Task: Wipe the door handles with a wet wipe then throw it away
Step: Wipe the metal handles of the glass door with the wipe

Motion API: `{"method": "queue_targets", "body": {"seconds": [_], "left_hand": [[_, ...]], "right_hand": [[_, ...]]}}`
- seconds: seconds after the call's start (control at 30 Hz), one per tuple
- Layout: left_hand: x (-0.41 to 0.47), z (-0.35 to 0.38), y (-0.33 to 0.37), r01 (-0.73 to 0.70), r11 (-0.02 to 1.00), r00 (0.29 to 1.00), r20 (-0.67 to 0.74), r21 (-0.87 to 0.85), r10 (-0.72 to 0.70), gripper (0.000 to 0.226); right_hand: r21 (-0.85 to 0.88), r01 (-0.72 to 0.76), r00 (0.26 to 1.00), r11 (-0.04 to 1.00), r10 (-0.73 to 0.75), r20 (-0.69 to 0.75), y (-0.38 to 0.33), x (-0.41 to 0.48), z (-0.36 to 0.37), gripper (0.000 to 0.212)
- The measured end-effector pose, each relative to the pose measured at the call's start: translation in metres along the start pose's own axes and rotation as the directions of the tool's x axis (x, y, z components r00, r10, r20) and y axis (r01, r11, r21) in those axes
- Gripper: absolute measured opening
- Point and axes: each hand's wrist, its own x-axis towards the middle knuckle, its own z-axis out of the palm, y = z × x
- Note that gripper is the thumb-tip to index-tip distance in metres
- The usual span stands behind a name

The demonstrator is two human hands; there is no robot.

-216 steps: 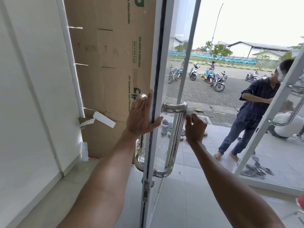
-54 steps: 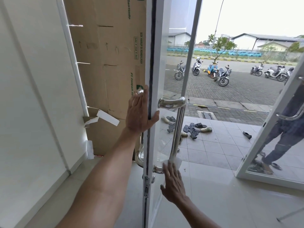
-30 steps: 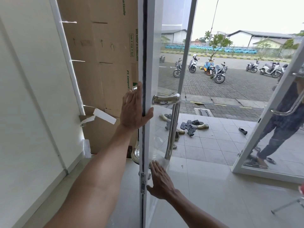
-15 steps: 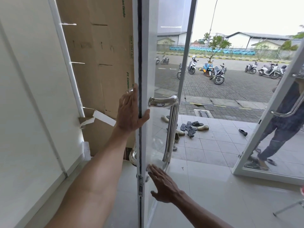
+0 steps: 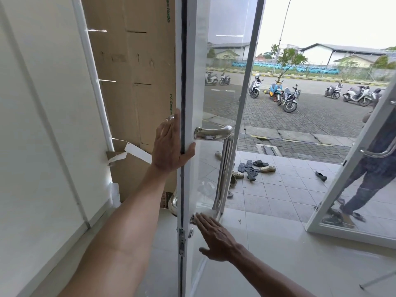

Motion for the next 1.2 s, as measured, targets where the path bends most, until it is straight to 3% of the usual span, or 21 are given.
{"method": "queue_targets", "body": {"seconds": [0.07,0.13,0.23,0.3,0.43,0.57,0.7,0.83,1.03,1.2], "left_hand": [[0.0,-0.001,-0.001,0.007,1.0,1.0,0.02,0.0,-0.007,0.084],[0.0,-0.001,-0.002,0.01,1.0,0.999,0.036,0.0,-0.01,0.084],[0.0,-0.002,-0.002,0.008,1.0,1.0,0.029,0.003,-0.008,0.085],[0.001,-0.002,-0.002,0.01,1.0,1.0,0.028,-0.003,-0.01,0.085],[0.001,-0.004,-0.001,0.025,1.0,0.999,0.044,0.005,-0.025,0.085],[0.001,-0.007,0.002,0.029,0.999,0.998,0.058,0.027,-0.031,0.085],[0.0,-0.012,0.003,0.028,0.999,0.996,0.078,0.033,-0.031,0.085],[0.0,-0.017,0.005,0.056,0.998,0.991,0.118,0.025,-0.059,0.086],[-0.002,-0.022,0.006,0.1,0.995,0.986,0.132,0.028,-0.103,0.086],[-0.003,-0.024,0.005,0.107,0.994,0.987,0.119,0.022,-0.109,0.085]], "right_hand": [[-0.083,-0.046,0.998,0.995,0.05,0.048,0.026,0.0,-0.009,0.097],[-0.298,-0.031,0.993,0.954,0.063,0.098,0.053,-0.001,-0.028,0.097],[-0.7,0.087,0.992,0.709,0.003,0.126,0.075,0.002,-0.057,0.084],[-0.821,0.044,0.999,0.569,-0.014,0.043,0.076,0.008,-0.075,0.074],[-0.861,-0.123,0.982,0.494,-0.062,-0.176,0.072,0.025,-0.12,0.073],[-0.838,-0.256,0.93,0.481,-0.112,-0.349,0.076,0.035,-0.173,0.069],[-0.832,-0.273,0.917,0.483,-0.13,-0.376,0.083,0.039,-0.201,0.071],[-0.759,-0.27,0.904,0.592,-0.117,-0.412,0.082,0.033,-0.179,0.077],[-0.748,-0.113,0.984,0.654,-0.033,-0.177,0.073,0.014,-0.101,0.083],[-0.76,0.028,0.999,0.65,0.003,0.039,0.067,0.014,-0.057,0.085]]}}
